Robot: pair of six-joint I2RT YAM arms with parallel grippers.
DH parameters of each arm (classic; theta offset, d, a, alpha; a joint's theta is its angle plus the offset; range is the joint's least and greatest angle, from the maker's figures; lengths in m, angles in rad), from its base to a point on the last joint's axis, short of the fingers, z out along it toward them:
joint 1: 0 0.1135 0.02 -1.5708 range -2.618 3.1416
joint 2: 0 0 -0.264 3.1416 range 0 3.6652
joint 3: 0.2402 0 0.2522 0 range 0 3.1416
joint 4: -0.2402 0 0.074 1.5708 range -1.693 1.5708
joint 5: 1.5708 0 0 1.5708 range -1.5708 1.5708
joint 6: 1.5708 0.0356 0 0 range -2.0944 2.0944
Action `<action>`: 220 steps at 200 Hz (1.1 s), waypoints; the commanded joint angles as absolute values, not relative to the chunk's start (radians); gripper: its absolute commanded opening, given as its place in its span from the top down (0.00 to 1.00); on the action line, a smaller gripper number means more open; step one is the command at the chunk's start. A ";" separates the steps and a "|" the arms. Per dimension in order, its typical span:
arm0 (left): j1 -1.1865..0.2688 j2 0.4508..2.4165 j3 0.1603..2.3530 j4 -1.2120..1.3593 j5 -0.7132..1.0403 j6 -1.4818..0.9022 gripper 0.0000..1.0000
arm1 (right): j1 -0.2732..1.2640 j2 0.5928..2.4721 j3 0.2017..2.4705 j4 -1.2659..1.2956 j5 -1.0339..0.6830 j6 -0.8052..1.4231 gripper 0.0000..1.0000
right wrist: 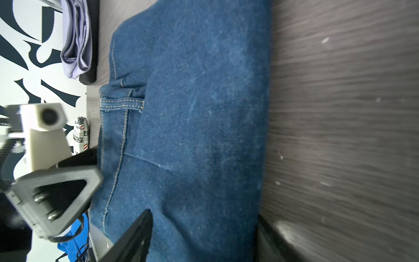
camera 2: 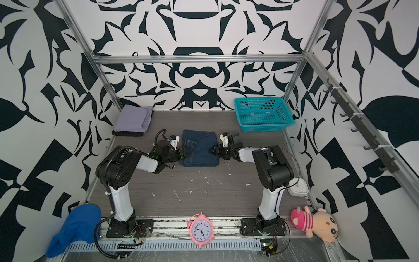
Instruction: Fold and stack the skirts
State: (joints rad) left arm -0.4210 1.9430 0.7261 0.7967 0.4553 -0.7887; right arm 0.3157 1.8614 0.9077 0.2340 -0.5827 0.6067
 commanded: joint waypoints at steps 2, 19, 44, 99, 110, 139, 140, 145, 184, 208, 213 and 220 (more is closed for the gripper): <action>-0.429 1.986 0.713 0.704 0.470 -0.807 0.52 | 0.323 1.910 0.897 0.141 -0.568 0.624 0.31; -0.428 1.993 0.734 0.679 0.472 -0.798 0.68 | 0.324 1.902 0.900 0.150 -0.575 0.631 0.31; -0.426 1.986 0.758 0.630 0.466 -0.761 0.87 | 0.325 1.864 0.896 0.154 -0.582 0.627 0.31; -0.369 1.857 0.929 0.209 0.417 -0.509 1.00 | 0.340 1.667 0.888 0.093 -0.457 0.486 0.17; -0.362 1.846 1.029 0.014 0.381 -0.376 1.00 | 0.349 1.644 0.903 0.091 -0.438 0.459 0.16; -0.343 1.852 1.271 -0.341 0.232 -0.069 1.00 | 0.373 1.651 0.957 0.121 -0.435 0.447 0.16; -0.342 1.853 1.278 -0.347 0.226 -0.062 1.00 | 0.374 1.653 0.960 0.121 -0.436 0.446 0.16; -0.334 1.857 1.308 -0.378 0.201 -0.032 1.00 | 0.381 1.663 0.977 0.124 -0.443 0.442 0.16; -0.244 1.906 1.548 -0.533 0.178 0.174 1.00 | 0.466 1.748 1.149 0.087 -0.433 0.387 0.11; -0.216 1.932 1.677 -0.591 0.166 0.312 1.00 | 0.482 1.800 1.244 0.065 -0.455 0.401 0.11; -0.209 1.942 1.709 -0.606 0.172 0.339 1.00 | 0.483 1.808 1.255 0.068 -0.464 0.410 0.11; -0.197 1.957 1.759 -0.636 0.174 0.371 1.00 | 0.482 1.816 1.264 0.077 -0.478 0.424 0.11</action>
